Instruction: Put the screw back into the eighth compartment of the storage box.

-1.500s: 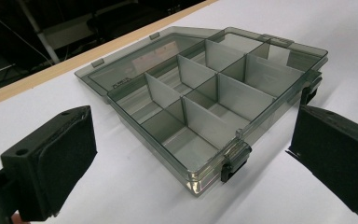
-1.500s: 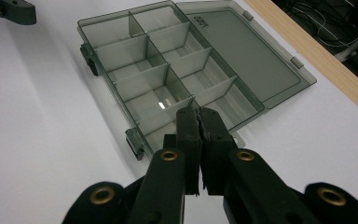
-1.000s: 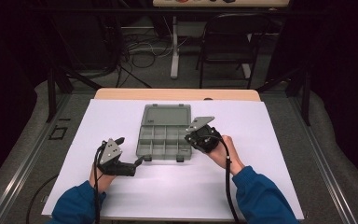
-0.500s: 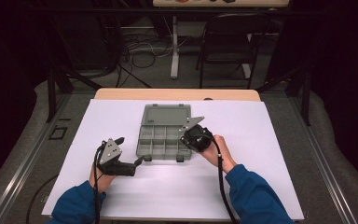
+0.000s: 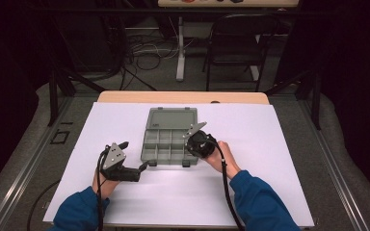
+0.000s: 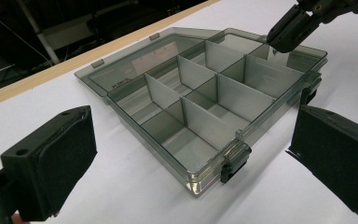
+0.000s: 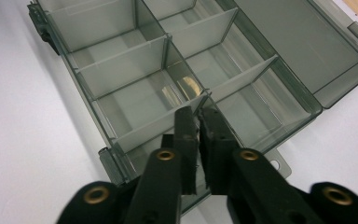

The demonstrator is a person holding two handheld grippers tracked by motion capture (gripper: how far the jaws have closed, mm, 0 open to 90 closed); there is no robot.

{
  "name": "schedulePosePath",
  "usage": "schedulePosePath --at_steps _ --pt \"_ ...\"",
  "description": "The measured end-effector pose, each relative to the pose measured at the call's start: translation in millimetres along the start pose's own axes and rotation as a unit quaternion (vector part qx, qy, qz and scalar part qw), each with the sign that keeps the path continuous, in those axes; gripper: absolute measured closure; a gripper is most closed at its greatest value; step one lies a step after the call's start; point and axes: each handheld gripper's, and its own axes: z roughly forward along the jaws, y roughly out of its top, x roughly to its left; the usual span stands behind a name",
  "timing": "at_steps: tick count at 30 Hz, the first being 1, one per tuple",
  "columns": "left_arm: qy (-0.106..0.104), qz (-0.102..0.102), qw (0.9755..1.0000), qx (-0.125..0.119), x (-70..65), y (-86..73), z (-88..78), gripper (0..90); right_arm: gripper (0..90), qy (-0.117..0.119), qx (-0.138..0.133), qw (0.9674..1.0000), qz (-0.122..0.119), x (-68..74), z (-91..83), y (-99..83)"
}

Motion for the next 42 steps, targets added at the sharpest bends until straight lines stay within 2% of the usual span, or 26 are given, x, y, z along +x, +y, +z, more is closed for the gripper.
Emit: schedulePosePath --at_steps 9,15,17,21,22,23,24,34,42 --pt "0.0 -0.001 1.0 0.0 -0.1 0.1 -0.3 0.0 69.5 0.003 -0.016 0.9998 0.012 -2.5 -6.8 -3.8" --pt "0.0 0.0 1.0 0.001 -0.3 -0.1 0.1 0.0 48.9 0.006 -0.034 0.9991 0.022 -2.5 -22.2 -11.8" --pt "-0.001 -0.001 1.0 0.001 0.1 -0.1 -0.2 0.0 40.2 0.008 -0.054 0.9981 0.027 -2.6 -26.7 -16.4" --pt "0.0 0.0 1.0 0.001 -0.3 -0.1 0.1 0.0 25.8 0.004 -0.065 0.9975 0.029 -3.2 -39.5 -24.0" --pt "-0.001 -0.001 1.0 0.0 -0.4 -0.1 0.2 0.0 23.6 0.0 -0.077 0.9966 0.031 -2.6 -43.4 -26.5" --pt "-0.001 0.0 1.0 0.001 -0.4 -0.1 0.1 0.0 20.6 0.004 -0.071 0.997 0.031 -2.8 -46.5 -27.5" --pt "0.0 0.0 1.0 0.001 -0.4 0.0 -0.1 0.0 18.9 0.001 -0.09 0.9954 0.034 -2.2 -48.1 -30.4" --pt "-0.003 -0.003 1.0 0.004 0.5 -2.4 0.7 0.0 8.6 0.001 -0.107 0.9936 0.037 -0.7 -65.1 -48.9" --pt "-0.001 -0.006 1.0 0.007 2.0 -4.7 -1.0 0.0 1.3 -0.001 -0.121 0.9916 0.044 -2.9 -67.3 -61.3"
